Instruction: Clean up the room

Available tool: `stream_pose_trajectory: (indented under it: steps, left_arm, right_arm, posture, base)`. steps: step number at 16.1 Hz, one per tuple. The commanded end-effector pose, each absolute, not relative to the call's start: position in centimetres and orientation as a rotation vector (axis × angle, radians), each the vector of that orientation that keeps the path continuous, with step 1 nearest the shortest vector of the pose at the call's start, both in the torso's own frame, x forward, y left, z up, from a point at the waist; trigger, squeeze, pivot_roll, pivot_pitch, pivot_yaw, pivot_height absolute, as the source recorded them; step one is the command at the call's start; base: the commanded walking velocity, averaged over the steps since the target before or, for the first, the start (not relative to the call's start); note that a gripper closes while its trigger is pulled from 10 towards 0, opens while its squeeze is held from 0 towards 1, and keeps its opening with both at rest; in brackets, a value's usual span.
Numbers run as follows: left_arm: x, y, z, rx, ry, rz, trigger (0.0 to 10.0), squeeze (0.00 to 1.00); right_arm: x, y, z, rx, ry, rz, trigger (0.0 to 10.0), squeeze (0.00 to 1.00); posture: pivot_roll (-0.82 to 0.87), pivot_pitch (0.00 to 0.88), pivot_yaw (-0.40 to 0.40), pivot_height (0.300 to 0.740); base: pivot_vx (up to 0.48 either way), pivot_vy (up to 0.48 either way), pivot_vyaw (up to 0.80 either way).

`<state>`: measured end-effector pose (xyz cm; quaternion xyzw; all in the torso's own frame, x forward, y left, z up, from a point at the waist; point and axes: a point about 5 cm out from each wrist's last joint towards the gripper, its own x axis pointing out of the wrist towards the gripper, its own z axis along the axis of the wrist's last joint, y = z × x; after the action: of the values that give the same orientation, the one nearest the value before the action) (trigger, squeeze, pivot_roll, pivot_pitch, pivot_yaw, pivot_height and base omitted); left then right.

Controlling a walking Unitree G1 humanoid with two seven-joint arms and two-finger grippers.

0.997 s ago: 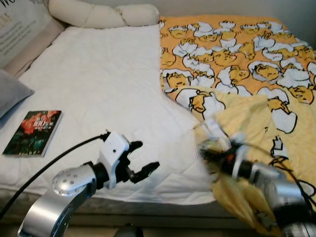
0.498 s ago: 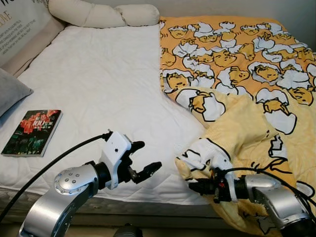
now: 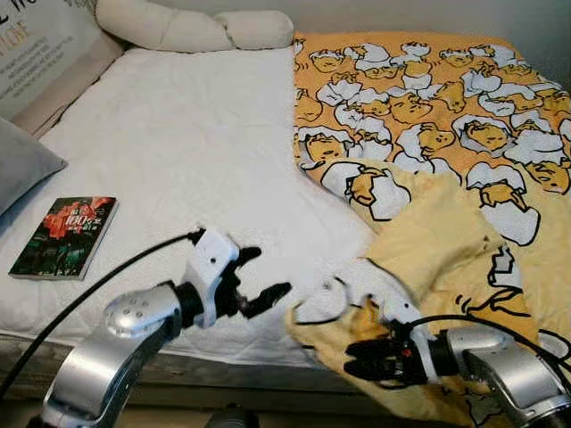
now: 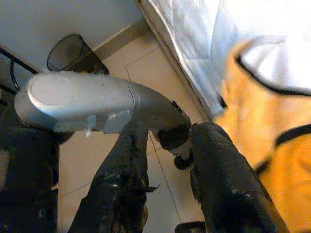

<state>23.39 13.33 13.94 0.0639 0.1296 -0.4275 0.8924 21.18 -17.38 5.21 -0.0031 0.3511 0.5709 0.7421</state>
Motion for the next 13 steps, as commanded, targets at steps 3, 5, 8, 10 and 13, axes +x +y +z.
stream_pose_trajectory:
  steps: [3,5,8,10,13]
  left_arm:
    - [24.0,13.6,13.6,0.131,0.256,-0.838,10.0,0.00]
    - [25.1,14.6,12.7,0.126,0.236,-0.618,10.0,0.00]
    - [25.1,14.9,11.8,0.116,0.232,-0.469,10.0,0.00]
    - [25.4,15.6,11.6,0.056,0.219,-0.333,10.0,0.00]
    - [25.6,15.7,11.4,0.044,0.205,-0.280,10.0,0.00]
  right_arm:
    - [22.0,-17.6,6.6,-0.027,0.695,1.203,10.0,1.00]
    - [25.3,-17.5,6.8,-0.080,0.501,0.828,10.0,1.00]
    - [26.0,-16.0,6.5,0.015,0.389,0.565,10.0,0.00]
    - [25.7,-15.4,6.2,0.060,0.354,0.364,10.0,0.00]
    - [25.4,-16.5,5.7,0.059,0.336,0.115,10.0,0.00]
  posture:
    - [0.06,0.000,0.033,0.740]
    - [0.06,0.000,0.021,0.740]
    - [0.05,0.000,0.022,0.740]
    - [0.04,0.000,0.022,0.740]
    - [0.02,0.000,0.024,0.740]
  base:
    - [0.000,0.000,0.00]
    - [0.000,0.000,0.00]
    - [0.000,0.000,0.00]
    - [0.000,0.000,0.00]
    - [0.000,0.000,0.00]
